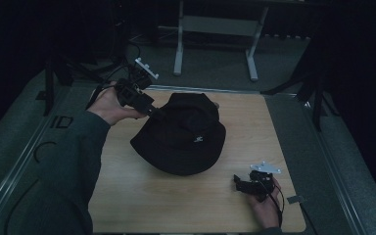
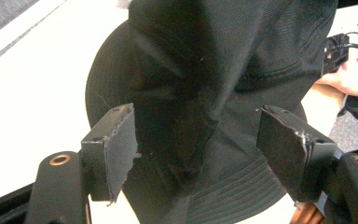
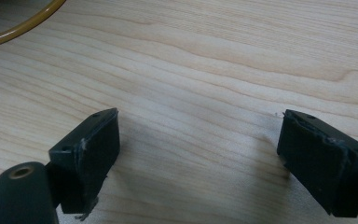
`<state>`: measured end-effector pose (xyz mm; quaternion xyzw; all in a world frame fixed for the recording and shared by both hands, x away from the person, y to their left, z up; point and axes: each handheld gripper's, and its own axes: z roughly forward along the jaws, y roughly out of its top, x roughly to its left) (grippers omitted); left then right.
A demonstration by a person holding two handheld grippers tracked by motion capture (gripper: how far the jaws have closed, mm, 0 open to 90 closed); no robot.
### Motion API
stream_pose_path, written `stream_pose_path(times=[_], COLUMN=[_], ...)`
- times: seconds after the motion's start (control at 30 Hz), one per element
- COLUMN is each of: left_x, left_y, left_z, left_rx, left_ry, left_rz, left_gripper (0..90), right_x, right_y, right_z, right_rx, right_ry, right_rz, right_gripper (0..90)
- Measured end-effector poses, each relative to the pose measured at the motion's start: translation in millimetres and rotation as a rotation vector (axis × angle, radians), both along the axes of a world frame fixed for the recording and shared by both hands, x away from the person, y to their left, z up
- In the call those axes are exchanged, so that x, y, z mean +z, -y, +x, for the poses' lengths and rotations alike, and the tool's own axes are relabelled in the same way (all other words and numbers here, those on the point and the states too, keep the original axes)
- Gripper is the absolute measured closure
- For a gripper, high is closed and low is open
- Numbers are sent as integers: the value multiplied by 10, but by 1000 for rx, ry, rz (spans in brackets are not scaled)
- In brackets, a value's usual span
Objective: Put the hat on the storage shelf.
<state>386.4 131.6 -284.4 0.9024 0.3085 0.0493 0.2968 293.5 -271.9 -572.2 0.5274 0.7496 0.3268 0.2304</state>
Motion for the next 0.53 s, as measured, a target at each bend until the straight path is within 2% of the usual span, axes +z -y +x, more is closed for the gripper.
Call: stream_pose_path(times=[0.13, 0.3, 0.47, 0.53], left_x=[17, 31, 11, -18], left_y=[-104, -256, -443, -512], left_z=[-47, -95, -143, -172], left_rx=[-3, 23, 73, 108], left_ry=[8, 16, 30, 46], left_rz=[-25, -43, -69, -58], left_gripper=[341, 381, 396, 400], right_x=[0, 0, 0, 0], right_y=[0, 0, 1, 0], right_z=[0, 0, -5, -4], right_rx=[0, 0, 4, 3], right_ry=[-1, -1, -1, 0], right_rz=[0, -1, 0, 1], right_gripper=[128, 128, 128, 128])
